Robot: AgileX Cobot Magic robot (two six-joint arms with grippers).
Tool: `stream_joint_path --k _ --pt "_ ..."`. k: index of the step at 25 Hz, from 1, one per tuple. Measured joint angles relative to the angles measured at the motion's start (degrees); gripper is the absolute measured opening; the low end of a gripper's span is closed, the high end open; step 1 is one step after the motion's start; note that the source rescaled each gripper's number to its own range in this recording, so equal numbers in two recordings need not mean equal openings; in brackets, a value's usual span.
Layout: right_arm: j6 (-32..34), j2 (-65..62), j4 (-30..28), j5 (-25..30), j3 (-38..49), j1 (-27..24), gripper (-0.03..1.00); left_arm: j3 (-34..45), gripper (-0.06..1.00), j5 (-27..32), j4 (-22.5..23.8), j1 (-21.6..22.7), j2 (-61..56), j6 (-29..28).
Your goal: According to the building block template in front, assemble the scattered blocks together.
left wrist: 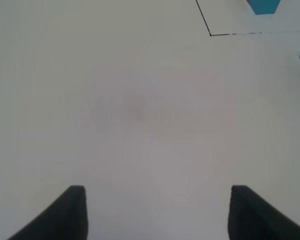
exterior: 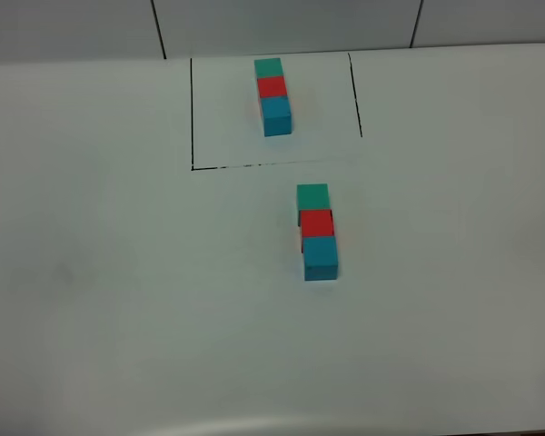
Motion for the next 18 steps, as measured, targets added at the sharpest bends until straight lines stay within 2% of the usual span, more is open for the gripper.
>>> stream_joint_path --k 7,18 --pt "0.00 0.00 -0.05 0.00 0.00 -1.29 0.70 0.00 0.30 0.00 0.00 0.00 0.00 0.00" --pt "0.00 0.00 -0.05 0.00 0.00 -8.83 0.68 0.00 0.30 0.00 0.00 0.00 0.00 0.00"
